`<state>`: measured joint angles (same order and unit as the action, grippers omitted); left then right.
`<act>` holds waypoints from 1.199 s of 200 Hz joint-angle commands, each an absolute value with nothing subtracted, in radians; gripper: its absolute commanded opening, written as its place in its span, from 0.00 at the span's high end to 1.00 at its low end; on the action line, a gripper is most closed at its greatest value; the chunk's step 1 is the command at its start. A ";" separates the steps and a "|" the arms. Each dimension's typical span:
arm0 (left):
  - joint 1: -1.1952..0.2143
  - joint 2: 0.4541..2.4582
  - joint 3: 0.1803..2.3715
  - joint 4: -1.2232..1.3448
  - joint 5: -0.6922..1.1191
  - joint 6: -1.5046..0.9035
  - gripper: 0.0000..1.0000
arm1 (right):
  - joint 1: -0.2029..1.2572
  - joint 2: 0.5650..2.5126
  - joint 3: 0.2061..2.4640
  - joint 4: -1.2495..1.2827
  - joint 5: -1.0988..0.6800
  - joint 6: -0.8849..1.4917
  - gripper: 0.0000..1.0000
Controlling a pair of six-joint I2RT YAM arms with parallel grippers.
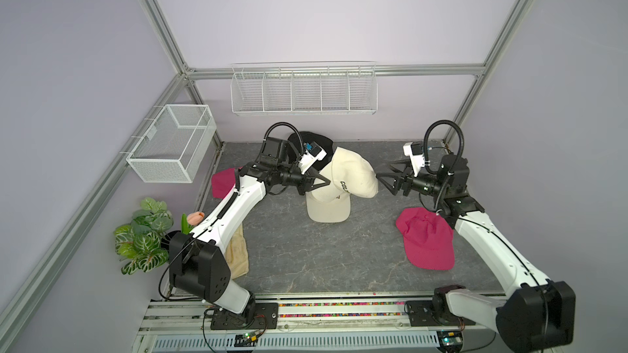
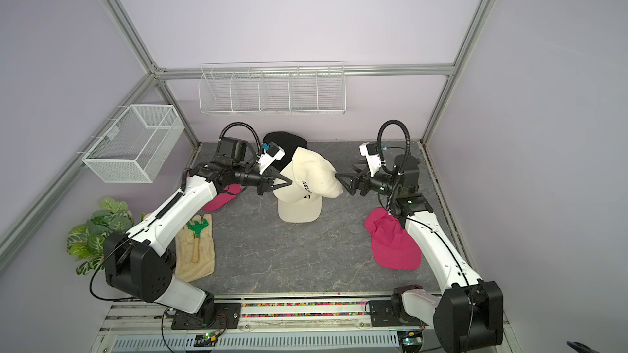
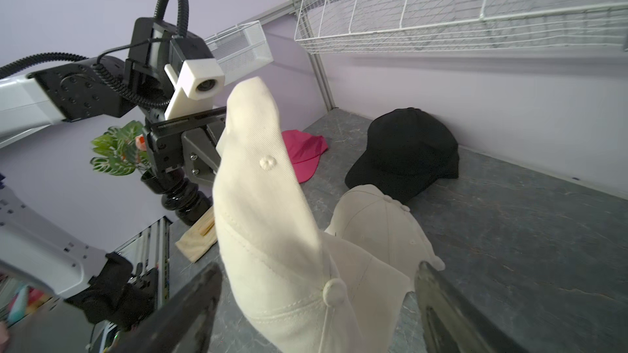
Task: Stack the baseball caps by color
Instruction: Place the baseball cap on the baseball cap.
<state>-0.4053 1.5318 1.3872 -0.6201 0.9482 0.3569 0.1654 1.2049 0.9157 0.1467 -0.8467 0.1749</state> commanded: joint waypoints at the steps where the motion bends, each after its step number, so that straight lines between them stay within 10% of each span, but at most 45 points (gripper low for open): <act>1: -0.399 1.502 1.387 -0.651 1.020 0.415 1.00 | 0.166 1.226 0.921 0.151 -1.019 0.139 0.11; 140: -0.384 1.540 1.419 -0.623 0.963 0.371 1.00 | 0.301 1.344 1.021 0.007 -1.121 -0.067 0.00; 240: -0.354 1.573 1.440 -0.541 0.812 0.238 1.00 | 0.321 1.306 1.045 -0.114 -1.153 -0.130 0.28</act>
